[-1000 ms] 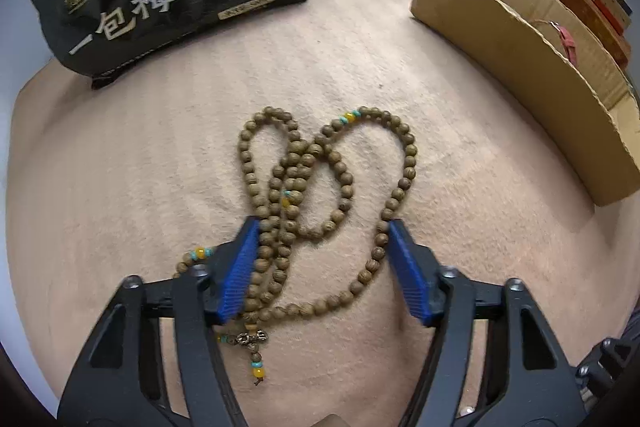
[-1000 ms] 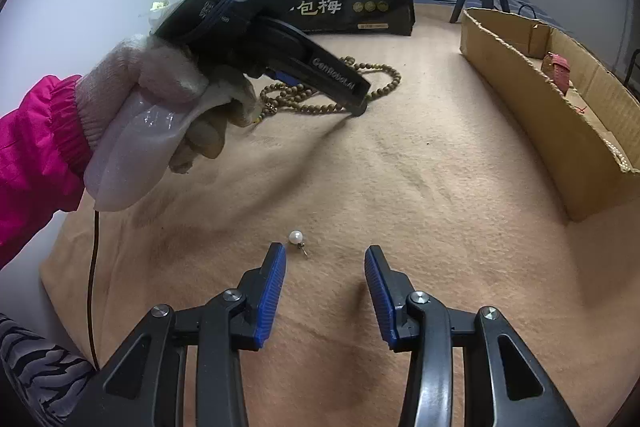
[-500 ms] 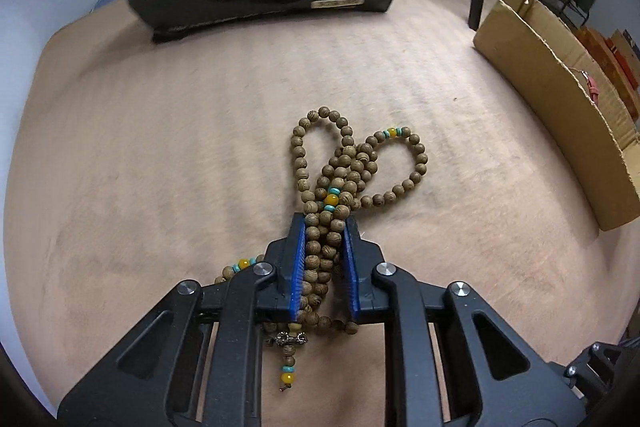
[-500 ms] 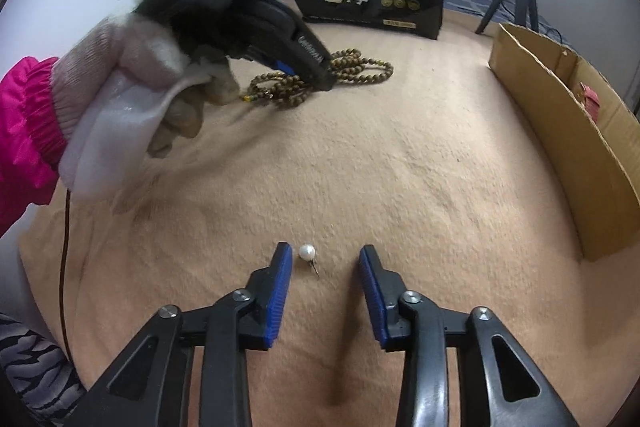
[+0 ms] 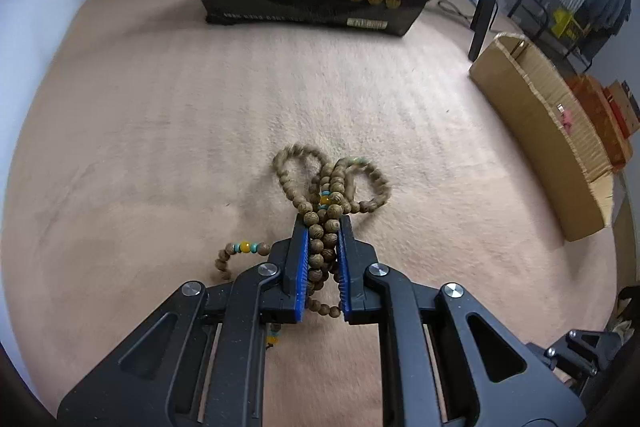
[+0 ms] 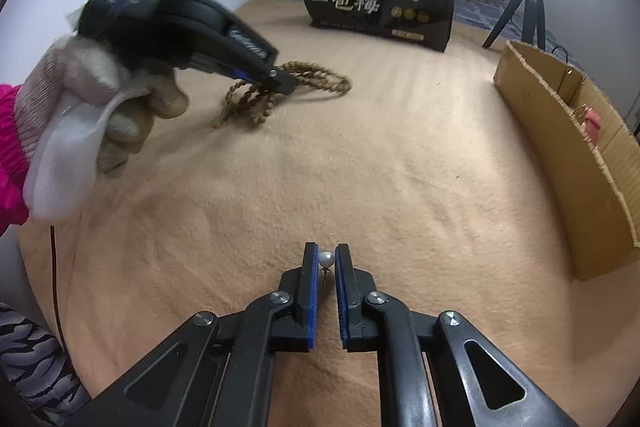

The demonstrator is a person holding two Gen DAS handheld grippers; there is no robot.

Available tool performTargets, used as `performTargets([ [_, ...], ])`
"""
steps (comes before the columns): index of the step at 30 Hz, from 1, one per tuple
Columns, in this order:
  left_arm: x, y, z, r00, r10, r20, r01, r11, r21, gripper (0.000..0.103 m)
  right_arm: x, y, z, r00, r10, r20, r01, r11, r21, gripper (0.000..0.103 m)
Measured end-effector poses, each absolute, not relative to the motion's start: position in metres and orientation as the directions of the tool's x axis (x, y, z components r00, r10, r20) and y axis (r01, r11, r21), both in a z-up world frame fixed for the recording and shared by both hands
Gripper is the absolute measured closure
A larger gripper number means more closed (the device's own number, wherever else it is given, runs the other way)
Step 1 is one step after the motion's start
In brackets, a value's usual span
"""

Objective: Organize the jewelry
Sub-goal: 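Lift the bead necklace with the left tool while the right tool carries the earring to the box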

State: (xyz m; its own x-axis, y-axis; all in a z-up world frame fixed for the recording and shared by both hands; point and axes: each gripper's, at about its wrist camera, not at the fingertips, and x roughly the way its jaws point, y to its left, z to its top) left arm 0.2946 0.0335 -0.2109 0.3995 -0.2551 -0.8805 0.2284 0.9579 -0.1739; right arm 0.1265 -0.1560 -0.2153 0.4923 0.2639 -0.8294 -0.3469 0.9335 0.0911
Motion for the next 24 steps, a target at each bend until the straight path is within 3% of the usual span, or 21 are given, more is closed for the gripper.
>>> performTargets([
  [24, 0.25, -0.012, -0.097, 0.515, -0.438, -0.737, 0.262, 0.899, -0.351, 0.092, 0.13, -0.261, -0.104, 0.635, 0.261, -0.727, -0.229, 0.962, 0.145, 0.097],
])
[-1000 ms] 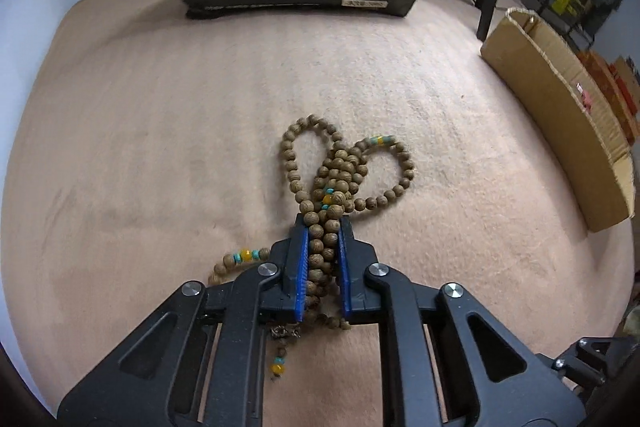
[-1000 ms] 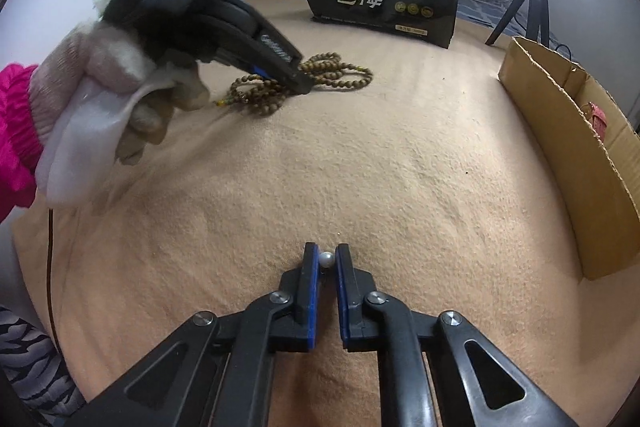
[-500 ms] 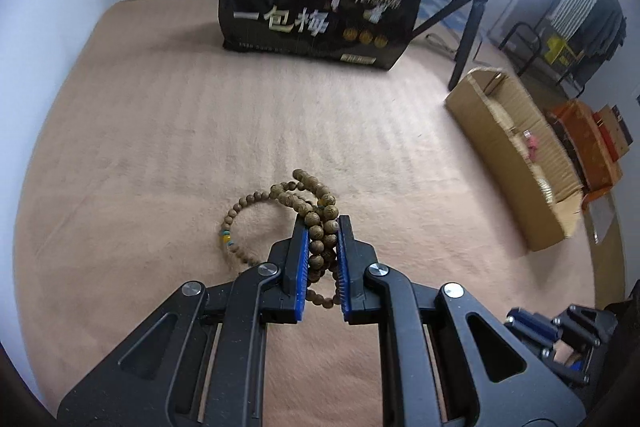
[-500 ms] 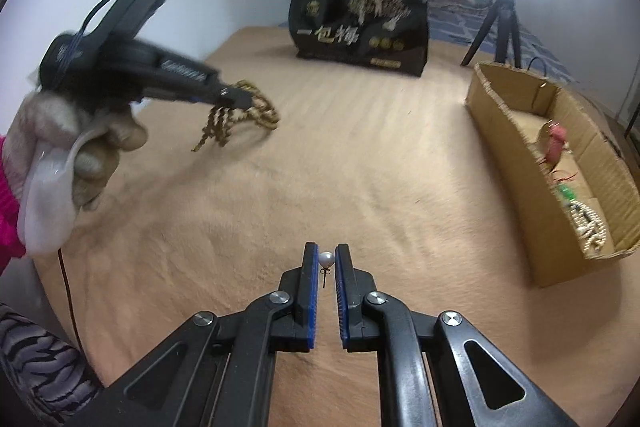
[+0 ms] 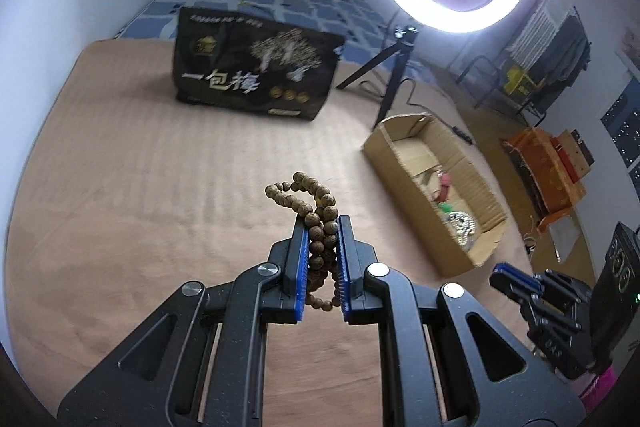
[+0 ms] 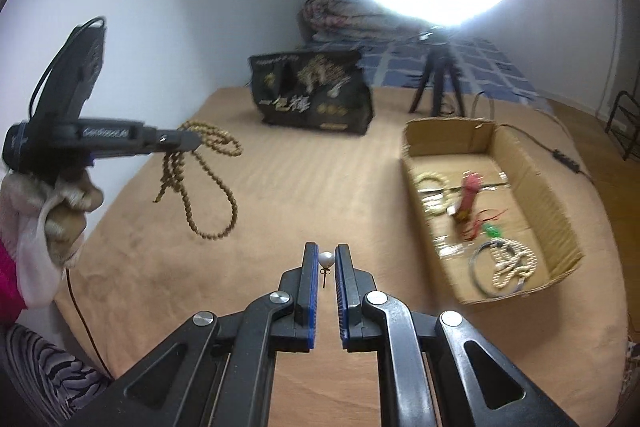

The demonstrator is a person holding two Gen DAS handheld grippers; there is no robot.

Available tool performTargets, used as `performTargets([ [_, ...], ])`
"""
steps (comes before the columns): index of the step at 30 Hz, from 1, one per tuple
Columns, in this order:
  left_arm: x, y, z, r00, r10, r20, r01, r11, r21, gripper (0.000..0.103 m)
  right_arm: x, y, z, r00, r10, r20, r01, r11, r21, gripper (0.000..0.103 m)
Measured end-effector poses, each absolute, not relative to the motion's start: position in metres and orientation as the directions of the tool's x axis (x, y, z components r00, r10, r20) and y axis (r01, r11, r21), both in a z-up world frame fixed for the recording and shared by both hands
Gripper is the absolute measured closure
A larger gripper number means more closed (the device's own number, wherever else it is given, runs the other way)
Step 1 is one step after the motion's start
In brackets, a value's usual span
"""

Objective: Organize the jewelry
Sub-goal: 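Lift the bead necklace with the left tool while the right tool carries the earring to the box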

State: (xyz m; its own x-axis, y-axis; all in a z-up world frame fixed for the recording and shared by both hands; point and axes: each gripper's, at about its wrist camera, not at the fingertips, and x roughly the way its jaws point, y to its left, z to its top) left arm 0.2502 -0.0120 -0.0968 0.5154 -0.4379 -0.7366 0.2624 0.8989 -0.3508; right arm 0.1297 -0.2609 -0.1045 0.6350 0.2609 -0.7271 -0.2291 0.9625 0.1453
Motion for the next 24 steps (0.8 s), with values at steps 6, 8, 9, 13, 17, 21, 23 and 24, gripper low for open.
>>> performTargets([
  [6, 0.252, -0.036, -0.081, 0.519, -0.47, -0.714, 0.297, 0.882, -0.365, 0.092, 0.136, -0.297, -0.088, 0.668, 0.214, -0.712, -0.18, 0.976, 0.125, 0.097],
  [8, 0.255, -0.046, -0.073, 0.524, -0.483, -0.702, 0.309, 0.876, -0.371, 0.092, 0.138, -0.309, -0.082, 0.678, 0.196, -0.708, -0.166, 0.98, 0.113, 0.097],
  [9, 0.256, -0.05, -0.071, 0.525, -0.488, -0.698, 0.315, 0.873, -0.373, 0.092, 0.139, -0.314, -0.08, 0.682, 0.189, -0.706, -0.16, 0.981, 0.109, 0.097],
  [13, 0.263, -0.071, -0.058, 0.533, -0.51, -0.676, 0.343, 0.86, -0.378, 0.092, 0.147, -0.336, -0.075, 0.694, 0.154, -0.703, -0.134, 0.987, 0.085, 0.097],
  [17, 0.274, -0.09, -0.05, 0.541, -0.524, -0.658, 0.365, 0.851, -0.378, 0.092, 0.155, -0.354, -0.076, 0.696, 0.131, -0.706, -0.108, 0.991, 0.077, 0.097],
  [21, 0.289, -0.112, -0.045, 0.54, -0.539, -0.646, 0.384, 0.841, -0.38, 0.092, 0.164, -0.372, -0.08, 0.693, 0.107, -0.713, -0.08, 0.994, 0.072, 0.097],
  [23, 0.296, -0.122, -0.045, 0.539, -0.545, -0.642, 0.392, 0.837, -0.381, 0.092, 0.169, -0.381, -0.082, 0.69, 0.103, -0.716, -0.066, 0.995, 0.08, 0.097],
  [24, 0.3, -0.127, -0.045, 0.538, -0.548, -0.64, 0.397, 0.835, -0.382, 0.092, 0.173, -0.385, -0.084, 0.689, 0.098, -0.718, -0.06, 0.995, 0.079, 0.097],
])
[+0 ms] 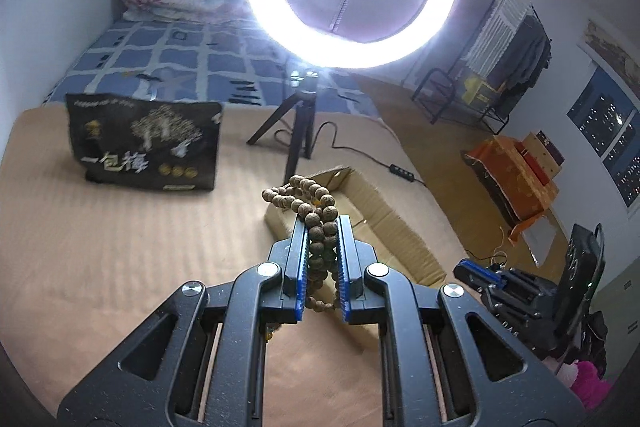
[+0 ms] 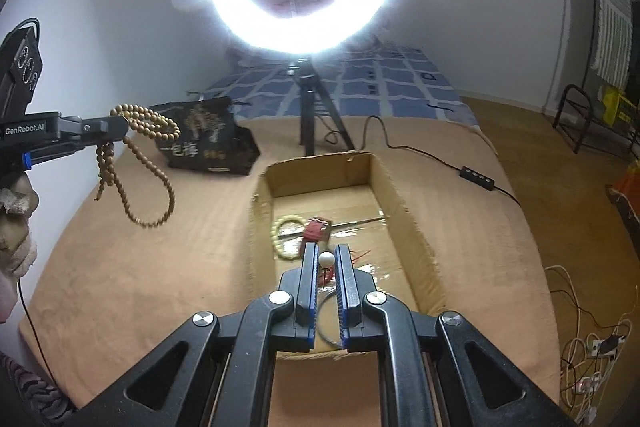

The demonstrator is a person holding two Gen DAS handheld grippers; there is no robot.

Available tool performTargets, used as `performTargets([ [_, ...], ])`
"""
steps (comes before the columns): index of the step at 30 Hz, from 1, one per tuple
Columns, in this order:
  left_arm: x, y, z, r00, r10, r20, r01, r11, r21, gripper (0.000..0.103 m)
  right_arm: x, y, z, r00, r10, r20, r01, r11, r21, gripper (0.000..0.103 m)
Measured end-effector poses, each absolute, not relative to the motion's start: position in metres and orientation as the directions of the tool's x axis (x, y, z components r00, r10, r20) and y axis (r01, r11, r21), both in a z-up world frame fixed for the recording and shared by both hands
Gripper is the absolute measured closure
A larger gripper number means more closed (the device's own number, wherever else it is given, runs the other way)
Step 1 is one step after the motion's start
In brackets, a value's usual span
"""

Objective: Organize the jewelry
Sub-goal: 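Lift the bead necklace with the left tool while the right tool carries the earring to the box, then open both tools over the box to release necklace and earring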

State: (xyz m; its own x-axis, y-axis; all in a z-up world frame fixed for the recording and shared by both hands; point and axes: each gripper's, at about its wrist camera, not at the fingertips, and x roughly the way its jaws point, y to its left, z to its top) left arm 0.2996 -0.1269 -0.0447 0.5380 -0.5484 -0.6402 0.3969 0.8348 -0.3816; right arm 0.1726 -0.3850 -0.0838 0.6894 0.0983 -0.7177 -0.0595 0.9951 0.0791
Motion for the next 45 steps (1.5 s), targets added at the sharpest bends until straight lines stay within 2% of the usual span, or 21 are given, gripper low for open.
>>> performTargets([
  [15, 0.354, -0.204, -0.074, 0.508, -0.551, -0.663, 0.448, 0.826, -0.343, 0.092, 0.208, -0.409, -0.108, 0.67, 0.082, -0.738, -0.045, 0.997, 0.07, 0.097],
  [30, 0.38, -0.242, -0.108, 0.501, -0.502, -0.705, 0.456, 0.846, -0.278, 0.092, 0.224, -0.421, -0.132, 0.641, 0.098, -0.761, -0.039, 0.995, 0.095, 0.097],
  [40, 0.38, -0.255, -0.109, 0.512, -0.479, -0.713, 0.469, 0.851, -0.236, 0.092, 0.225, -0.425, -0.136, 0.634, 0.109, -0.766, -0.035, 0.993, 0.112, 0.096],
  [41, 0.379, -0.255, -0.108, 0.516, -0.478, -0.711, 0.466, 0.853, -0.235, 0.092, 0.224, -0.425, -0.136, 0.635, 0.109, -0.765, -0.036, 0.993, 0.112, 0.093],
  [43, 0.379, -0.255, -0.107, 0.522, -0.47, -0.712, 0.462, 0.857, -0.227, 0.092, 0.224, -0.424, -0.135, 0.638, 0.111, -0.762, -0.04, 0.993, 0.111, 0.081],
  [44, 0.38, -0.255, -0.107, 0.52, -0.468, -0.714, 0.462, 0.858, -0.226, 0.084, 0.224, -0.423, -0.135, 0.637, 0.112, -0.762, -0.042, 0.993, 0.111, 0.075],
  [45, 0.38, -0.255, -0.106, 0.519, -0.466, -0.716, 0.461, 0.859, -0.225, 0.067, 0.224, -0.422, -0.136, 0.635, 0.116, -0.763, -0.046, 0.993, 0.113, 0.073],
])
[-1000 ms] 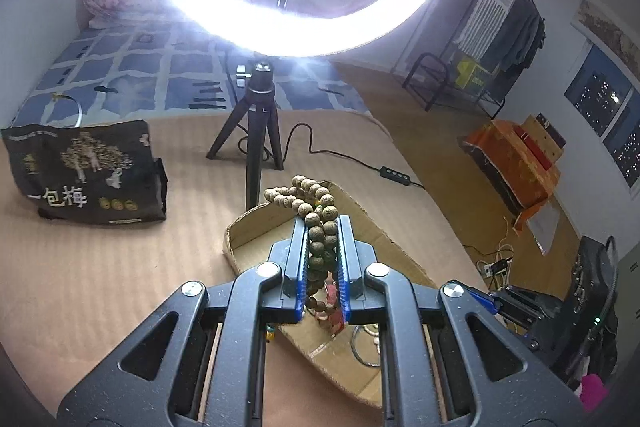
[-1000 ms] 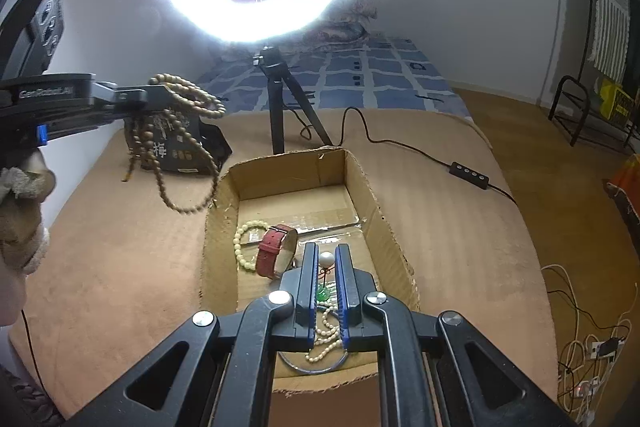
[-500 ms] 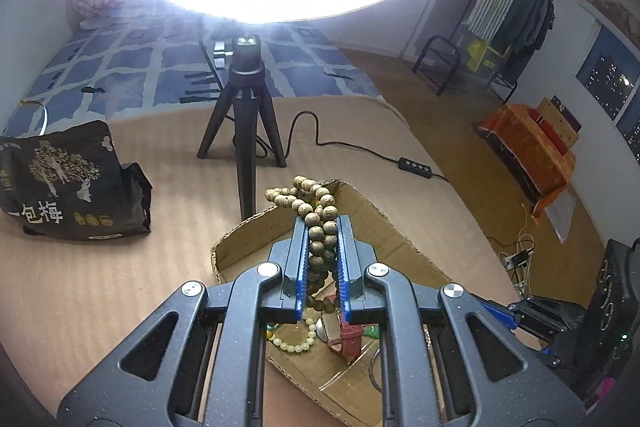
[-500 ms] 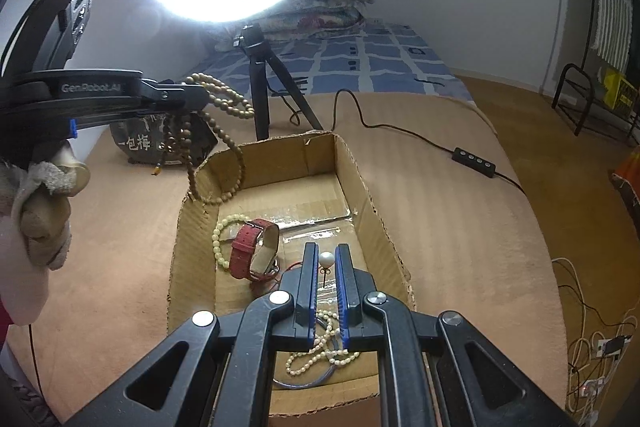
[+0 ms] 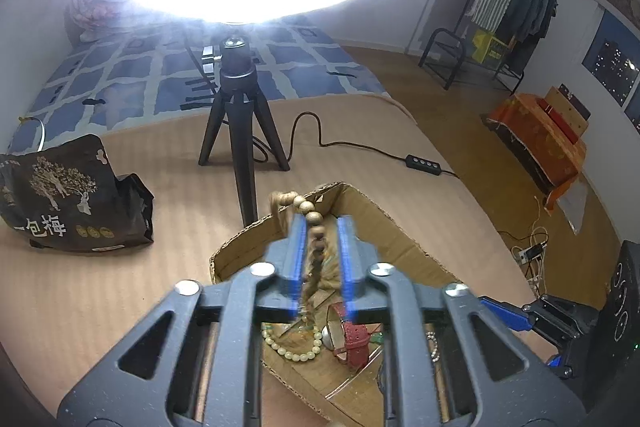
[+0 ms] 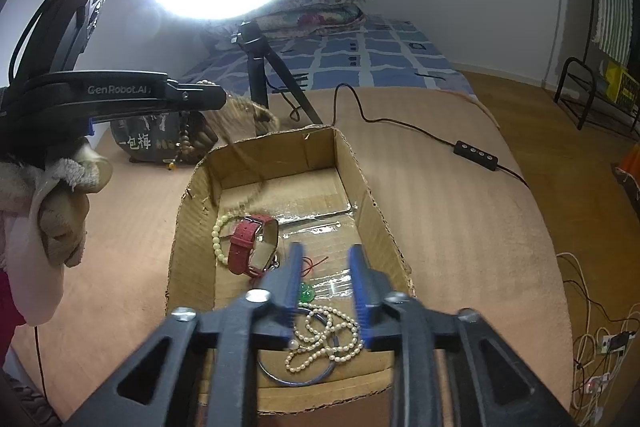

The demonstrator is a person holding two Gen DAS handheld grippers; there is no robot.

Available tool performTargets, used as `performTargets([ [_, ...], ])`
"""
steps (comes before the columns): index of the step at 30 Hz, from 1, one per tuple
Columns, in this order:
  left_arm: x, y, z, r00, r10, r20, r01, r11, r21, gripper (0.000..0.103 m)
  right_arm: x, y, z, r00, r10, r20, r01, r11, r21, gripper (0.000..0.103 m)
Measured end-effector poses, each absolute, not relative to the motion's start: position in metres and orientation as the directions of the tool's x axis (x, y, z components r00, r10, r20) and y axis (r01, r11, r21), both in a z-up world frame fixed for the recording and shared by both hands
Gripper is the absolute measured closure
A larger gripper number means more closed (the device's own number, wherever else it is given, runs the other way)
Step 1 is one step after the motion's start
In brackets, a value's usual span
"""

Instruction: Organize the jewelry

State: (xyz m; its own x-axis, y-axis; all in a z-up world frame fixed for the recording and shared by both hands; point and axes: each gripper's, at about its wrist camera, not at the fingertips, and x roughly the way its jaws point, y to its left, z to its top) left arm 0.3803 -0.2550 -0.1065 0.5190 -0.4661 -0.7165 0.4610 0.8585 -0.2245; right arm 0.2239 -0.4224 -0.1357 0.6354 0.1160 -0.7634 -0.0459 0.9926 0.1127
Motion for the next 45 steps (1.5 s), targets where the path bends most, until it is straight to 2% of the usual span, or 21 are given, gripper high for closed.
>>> performTargets([
  [1, 0.38, -0.254, -0.106, 0.523, -0.464, -0.715, 0.459, 0.86, -0.223, 0.06, 0.224, -0.421, -0.136, 0.634, 0.12, -0.764, -0.052, 0.992, 0.114, 0.072],
  [2, 0.379, -0.253, -0.105, 0.533, -0.463, -0.708, 0.457, 0.862, -0.22, 0.056, 0.223, -0.419, -0.136, 0.634, 0.12, -0.764, -0.055, 0.992, 0.11, 0.064],
  [3, 0.378, -0.252, -0.104, 0.54, -0.46, -0.705, 0.455, 0.864, -0.215, 0.056, 0.223, -0.418, -0.136, 0.636, 0.115, -0.763, -0.055, 0.993, 0.104, 0.05],
  [5, 0.378, -0.251, -0.104, 0.541, -0.454, -0.708, 0.452, 0.867, -0.209, 0.056, 0.221, -0.415, -0.135, 0.647, 0.103, -0.756, -0.054, 0.995, 0.089, 0.03],
  [9, 0.377, -0.247, -0.105, 0.544, -0.447, -0.71, 0.446, 0.871, -0.207, 0.056, 0.222, -0.413, -0.135, 0.644, 0.088, -0.76, -0.049, 0.996, 0.074, 0.018],
  [25, 0.337, -0.227, -0.079, 0.578, -0.437, -0.69, 0.441, 0.878, -0.187, 0.056, 0.198, -0.415, -0.112, 0.67, 0.058, -0.74, -0.018, 0.998, 0.062, 0.018],
  [45, 0.228, -0.211, -0.004, 0.683, -0.442, -0.582, 0.483, 0.87, -0.094, 0.056, 0.132, -0.414, -0.047, 0.746, 0.01, -0.666, 0.035, 0.998, 0.054, 0.018],
])
